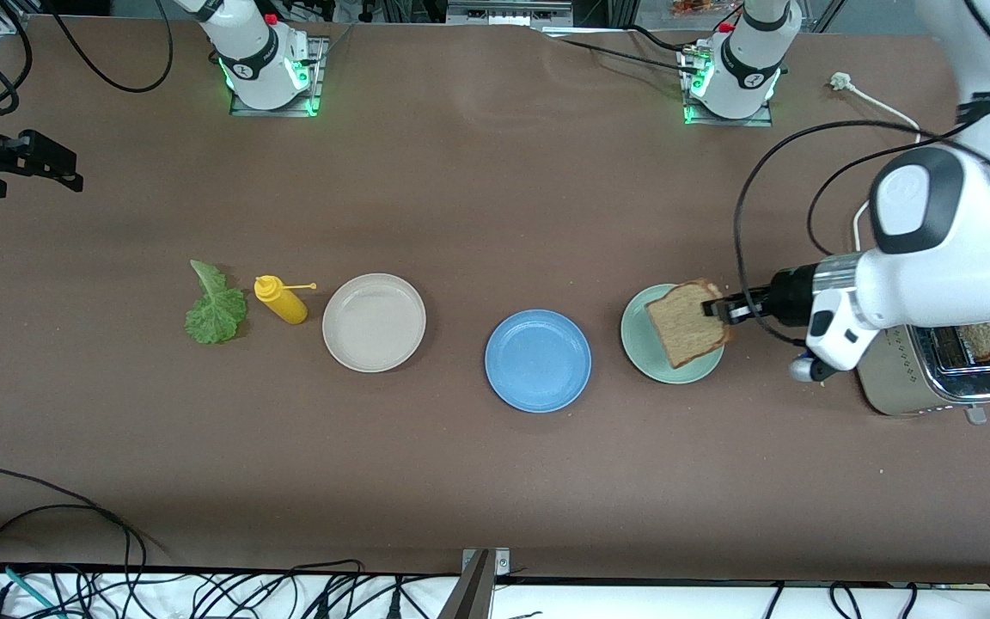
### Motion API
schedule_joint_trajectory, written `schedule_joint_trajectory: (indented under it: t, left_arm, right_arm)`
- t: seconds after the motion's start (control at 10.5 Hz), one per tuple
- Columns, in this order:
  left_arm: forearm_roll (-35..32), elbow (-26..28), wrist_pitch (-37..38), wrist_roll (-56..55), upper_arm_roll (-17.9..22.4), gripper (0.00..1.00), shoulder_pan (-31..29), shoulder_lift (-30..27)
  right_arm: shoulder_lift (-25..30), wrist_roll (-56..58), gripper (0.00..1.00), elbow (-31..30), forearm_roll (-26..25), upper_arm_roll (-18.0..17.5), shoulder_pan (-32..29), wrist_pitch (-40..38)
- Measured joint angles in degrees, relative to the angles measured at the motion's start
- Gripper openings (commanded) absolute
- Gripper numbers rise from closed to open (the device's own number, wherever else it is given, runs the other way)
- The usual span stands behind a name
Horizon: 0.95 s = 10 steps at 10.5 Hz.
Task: Make sandwich in blue plate with both arms
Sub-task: 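Carry the bread slice over the blue plate and lower it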
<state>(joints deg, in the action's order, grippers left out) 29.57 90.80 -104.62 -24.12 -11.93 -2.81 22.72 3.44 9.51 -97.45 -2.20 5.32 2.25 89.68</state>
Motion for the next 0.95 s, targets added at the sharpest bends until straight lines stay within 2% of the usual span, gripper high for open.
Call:
schedule_joint_trajectory:
  t: [0.29, 0.48, 0.95]
  left_arm:
    - [10.3, 1.3, -7.8, -5.2, -0.1, 0.00, 5.6, 3.8]
    - [15.6, 1.3, -12.9, -3.4, -0.1, 0.00, 8.6, 6.0]
    - [16.5, 1.3, -32.5, 5.7, -1.0, 0.00, 21.3, 13.3]
  right_arm:
    - [0.0, 0.0, 1.00, 0.0, 0.0, 0.0, 0.0, 0.0]
    - [0.0, 0.0, 1.00, 0.0, 0.0, 0.0, 0.0, 0.0]
    - [0.0, 0.0, 1.00, 0.1, 0.0, 0.0, 0.0, 0.0]
